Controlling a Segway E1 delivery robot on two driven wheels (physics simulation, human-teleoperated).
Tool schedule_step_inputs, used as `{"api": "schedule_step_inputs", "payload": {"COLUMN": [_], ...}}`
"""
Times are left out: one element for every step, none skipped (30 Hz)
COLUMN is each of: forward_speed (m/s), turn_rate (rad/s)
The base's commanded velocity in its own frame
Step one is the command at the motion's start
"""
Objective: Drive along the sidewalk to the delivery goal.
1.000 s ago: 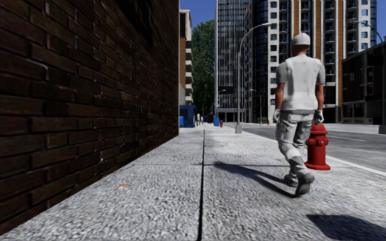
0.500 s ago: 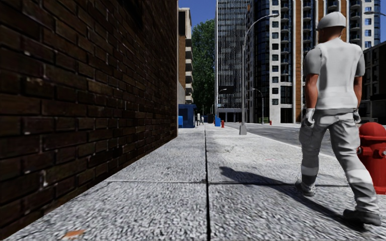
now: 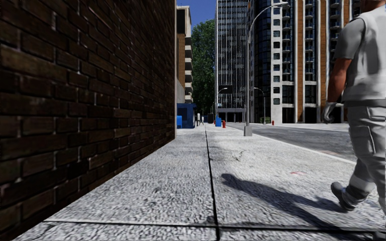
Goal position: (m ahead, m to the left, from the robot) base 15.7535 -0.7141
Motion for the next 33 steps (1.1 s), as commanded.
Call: {"api": "schedule_step_inputs", "payload": {"forward_speed": [2.00,2.00,2.00,2.00,2.00,2.00,2.00,2.00,2.00,2.00,2.00,2.00,2.00,2.00,2.00,2.00,2.00,2.00,2.00,2.00,2.00,2.00,2.00,2.00,2.00,2.00,2.00,2.00,2.00,2.00,2.00,2.00,2.00], "turn_rate": [-0.24,-0.24,-0.24,-0.24,-0.24,-0.24,-0.24,-0.24,-0.26,-0.27,-0.27,-0.27,-0.27,0.00,0.00,0.00,0.00,0.00,0.00,0.00,0.00,0.00,0.00,0.00,0.00,0.00,0.00,0.00,0.00,0.00,0.00,0.00,0.00]}}
